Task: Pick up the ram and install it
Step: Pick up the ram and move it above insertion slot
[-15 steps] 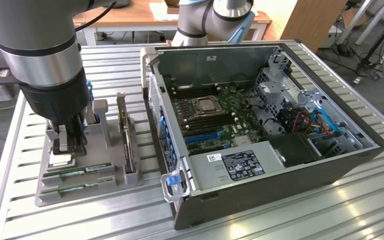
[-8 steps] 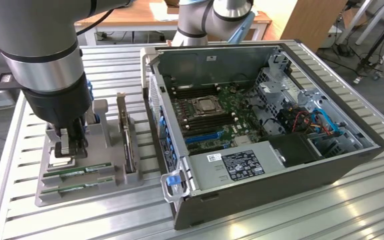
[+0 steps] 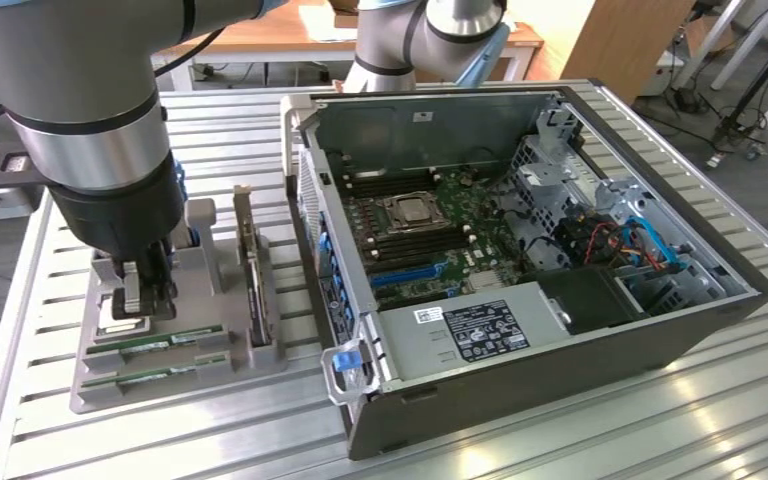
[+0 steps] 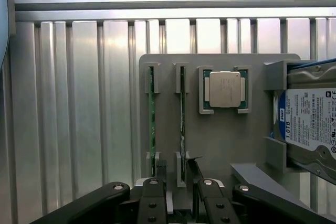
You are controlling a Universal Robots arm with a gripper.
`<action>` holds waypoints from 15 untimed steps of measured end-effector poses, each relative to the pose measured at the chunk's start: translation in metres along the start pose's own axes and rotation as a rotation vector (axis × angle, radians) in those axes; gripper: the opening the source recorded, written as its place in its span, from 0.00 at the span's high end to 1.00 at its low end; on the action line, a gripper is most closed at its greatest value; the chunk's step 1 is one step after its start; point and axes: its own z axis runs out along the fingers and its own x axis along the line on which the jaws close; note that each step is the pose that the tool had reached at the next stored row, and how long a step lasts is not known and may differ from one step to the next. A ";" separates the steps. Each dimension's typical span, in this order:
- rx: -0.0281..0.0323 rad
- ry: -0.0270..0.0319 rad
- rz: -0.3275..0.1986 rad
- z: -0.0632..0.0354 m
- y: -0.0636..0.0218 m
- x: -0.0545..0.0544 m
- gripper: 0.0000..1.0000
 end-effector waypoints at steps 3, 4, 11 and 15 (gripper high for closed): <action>0.0002 -0.0002 -0.001 0.0001 -0.0001 0.001 0.70; 0.0001 -0.0001 -0.001 0.0001 -0.0002 0.002 0.70; 0.0001 0.0000 -0.004 0.0000 -0.0004 0.009 0.70; 0.0000 0.0001 -0.005 -0.0001 -0.0007 0.014 0.70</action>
